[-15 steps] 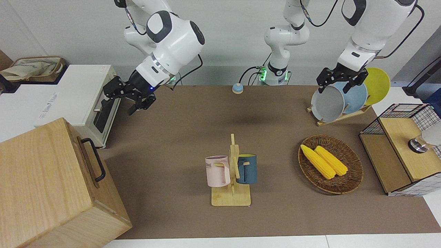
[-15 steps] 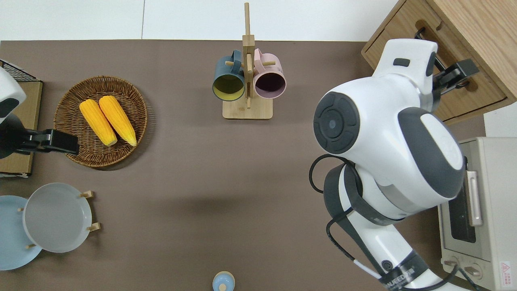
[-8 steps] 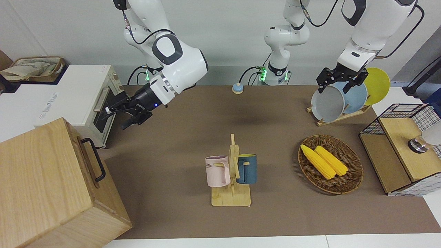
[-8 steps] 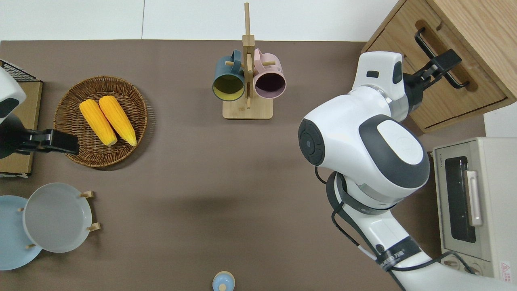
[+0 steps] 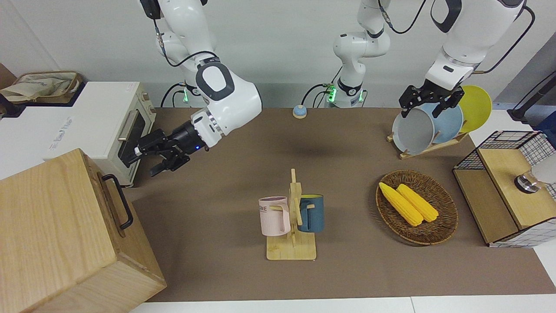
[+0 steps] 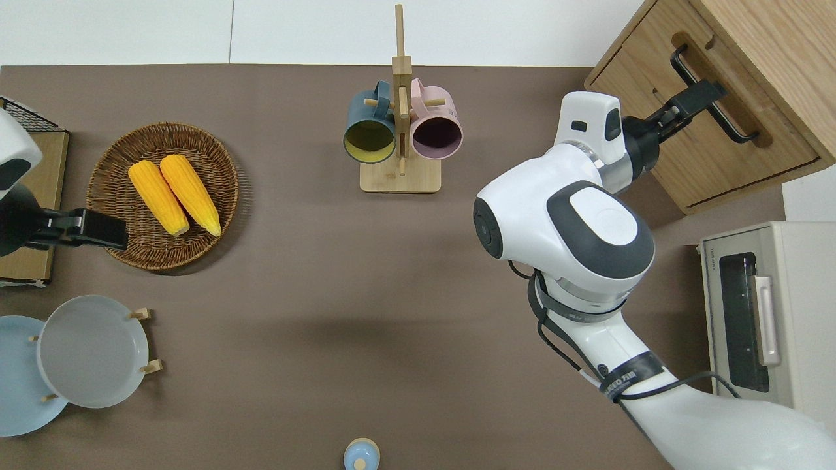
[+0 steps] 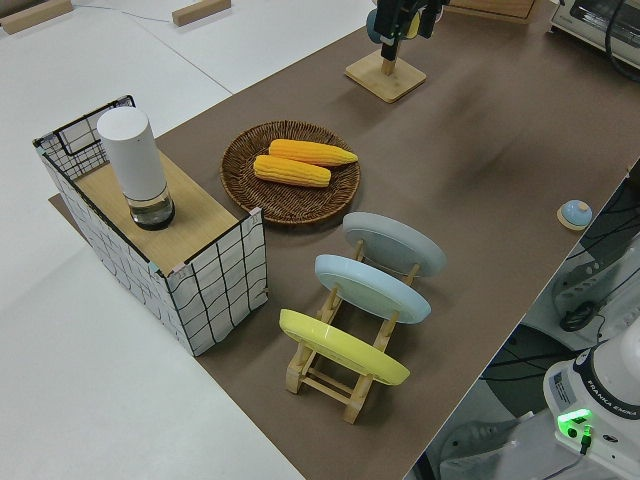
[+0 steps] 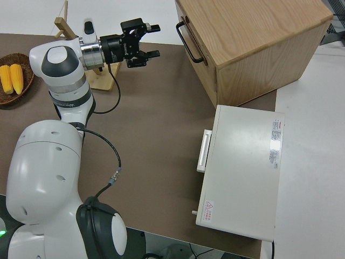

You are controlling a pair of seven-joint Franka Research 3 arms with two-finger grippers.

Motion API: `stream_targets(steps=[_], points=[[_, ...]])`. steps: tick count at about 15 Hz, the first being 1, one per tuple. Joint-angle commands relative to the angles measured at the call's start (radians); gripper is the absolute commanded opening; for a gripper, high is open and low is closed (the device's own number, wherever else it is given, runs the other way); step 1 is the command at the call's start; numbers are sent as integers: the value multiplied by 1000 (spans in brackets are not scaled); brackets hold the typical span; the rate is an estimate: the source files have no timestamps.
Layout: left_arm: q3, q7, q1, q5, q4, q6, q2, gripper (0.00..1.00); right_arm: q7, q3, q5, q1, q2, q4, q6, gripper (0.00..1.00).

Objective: Slide drawer open with right arm
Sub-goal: 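Hook the right gripper onto the black drawer handle and close it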

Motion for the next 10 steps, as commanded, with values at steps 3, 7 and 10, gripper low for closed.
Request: stream_targets(steps=[3,7,10], points=[[-7,9,5,17,26,-20,11,993,111,-23,-129,4,61,-17,3,973],[-7,9,5,17,24,-20,11,993,162,-49,-210,1,95,-18,10,973],[-7,9,5,17,24,-20,11,993,182,-51,-259,-13,106,-17,23,973]])
